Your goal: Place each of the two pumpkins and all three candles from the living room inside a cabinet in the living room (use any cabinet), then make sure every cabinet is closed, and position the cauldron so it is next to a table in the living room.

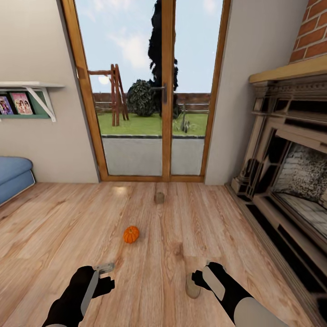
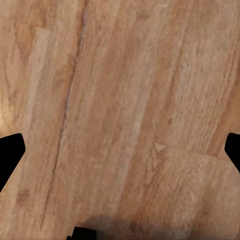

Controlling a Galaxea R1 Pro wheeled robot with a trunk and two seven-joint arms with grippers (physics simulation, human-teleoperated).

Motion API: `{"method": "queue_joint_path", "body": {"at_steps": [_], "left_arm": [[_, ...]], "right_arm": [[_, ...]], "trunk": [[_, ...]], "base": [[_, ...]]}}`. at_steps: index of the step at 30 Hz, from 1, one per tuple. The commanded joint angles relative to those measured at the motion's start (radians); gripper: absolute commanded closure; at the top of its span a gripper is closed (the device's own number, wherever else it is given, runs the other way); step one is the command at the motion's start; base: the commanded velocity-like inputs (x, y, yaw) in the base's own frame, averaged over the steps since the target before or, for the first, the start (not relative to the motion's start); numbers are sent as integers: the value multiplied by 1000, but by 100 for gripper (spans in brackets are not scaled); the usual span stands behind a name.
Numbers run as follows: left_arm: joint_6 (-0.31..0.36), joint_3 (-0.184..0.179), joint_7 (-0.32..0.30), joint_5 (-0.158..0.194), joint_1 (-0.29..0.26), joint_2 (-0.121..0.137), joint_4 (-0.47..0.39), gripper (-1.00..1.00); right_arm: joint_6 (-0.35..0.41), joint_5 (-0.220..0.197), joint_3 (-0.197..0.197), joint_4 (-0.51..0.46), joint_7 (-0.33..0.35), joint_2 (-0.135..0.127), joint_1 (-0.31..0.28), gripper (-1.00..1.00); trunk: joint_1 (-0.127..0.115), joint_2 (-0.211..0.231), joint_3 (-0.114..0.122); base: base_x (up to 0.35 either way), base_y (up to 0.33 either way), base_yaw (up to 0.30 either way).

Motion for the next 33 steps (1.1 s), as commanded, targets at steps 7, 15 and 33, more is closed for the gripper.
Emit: {"method": "queue_joint_path", "body": {"at_steps": [7,15,33], "left_arm": [[0,0,0,0,0,1,0,-100],[0,1,0,0,0,-1,0,-100],[0,1,0,0,0,2,0,-100]], "right_arm": [[-1,0,1,0,0,1,0,-100],[-1,0,1,0,0,2,0,-100],[-1,-1,0,-2,0,1,0,-100]], "trunk": [[27,-49,-22],[58,-105,-47],[127,-231,-97]], "base": [[0,0,0],[0,0,0],[0,0,85]]}}
